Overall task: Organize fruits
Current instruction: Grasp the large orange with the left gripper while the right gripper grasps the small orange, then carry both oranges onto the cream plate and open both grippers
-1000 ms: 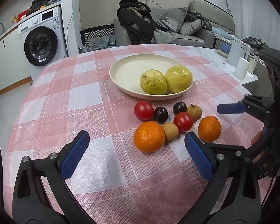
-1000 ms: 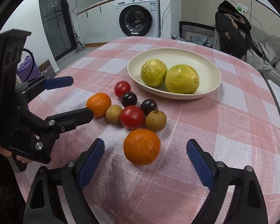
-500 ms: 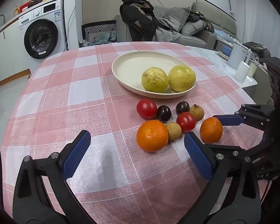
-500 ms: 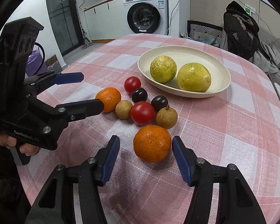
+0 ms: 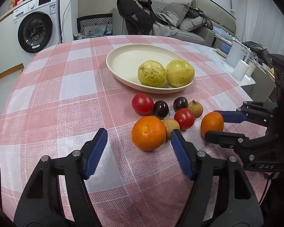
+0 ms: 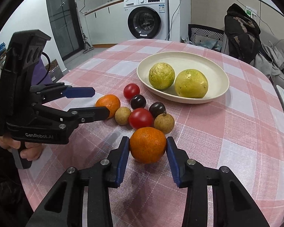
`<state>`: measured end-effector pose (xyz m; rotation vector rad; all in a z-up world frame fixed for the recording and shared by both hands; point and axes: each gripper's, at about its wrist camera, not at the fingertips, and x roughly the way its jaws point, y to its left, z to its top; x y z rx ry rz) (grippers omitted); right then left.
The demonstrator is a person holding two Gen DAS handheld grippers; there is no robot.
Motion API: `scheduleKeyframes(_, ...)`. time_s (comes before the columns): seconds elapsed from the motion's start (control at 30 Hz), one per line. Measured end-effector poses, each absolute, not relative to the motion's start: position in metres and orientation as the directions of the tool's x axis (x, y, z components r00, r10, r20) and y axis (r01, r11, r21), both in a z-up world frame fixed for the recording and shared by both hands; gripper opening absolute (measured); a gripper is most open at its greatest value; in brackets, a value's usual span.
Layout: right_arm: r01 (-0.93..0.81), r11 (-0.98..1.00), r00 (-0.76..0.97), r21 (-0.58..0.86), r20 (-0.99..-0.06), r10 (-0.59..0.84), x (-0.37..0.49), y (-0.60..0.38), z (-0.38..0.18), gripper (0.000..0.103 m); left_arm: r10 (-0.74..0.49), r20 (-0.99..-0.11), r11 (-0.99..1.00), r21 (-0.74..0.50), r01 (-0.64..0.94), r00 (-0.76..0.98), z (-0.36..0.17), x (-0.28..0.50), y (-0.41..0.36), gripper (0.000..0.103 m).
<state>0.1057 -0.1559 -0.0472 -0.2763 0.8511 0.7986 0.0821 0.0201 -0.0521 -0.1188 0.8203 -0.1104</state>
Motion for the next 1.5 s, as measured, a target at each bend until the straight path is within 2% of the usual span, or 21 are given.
scheduleKeyframes(0.23,-0.72,0.688,0.399,0.091,-0.757,0.518,0.107,-0.156,-0.045,0.04,-0.21,-0.73,0.974,-0.213,0.075,0.651,-0.058,0.087,0.023,0.045)
scheduleKeyframes(0.3,-0.721,0.687,0.398,0.093,-0.756,0.52,0.106,-0.157,-0.046,0.04,-0.236,-0.728,0.968,-0.234,0.091,0.643,-0.059,0.089,0.022,0.036)
scheduleKeyframes(0.93,-0.704,0.703,0.426,0.095,-0.736,0.526,0.109,-0.164,-0.042,0.04,-0.214,-0.713,0.973,-0.216,0.082,0.667,-0.054,0.086,0.022,0.035)
scheduleKeyframes(1.5,-0.602,0.785,0.569,0.147,-0.61,0.551,0.139,-0.182,-0.009,0.04,-0.165,-0.603,0.982,-0.17,0.076,0.78,-0.016,0.077,0.022,0.035)
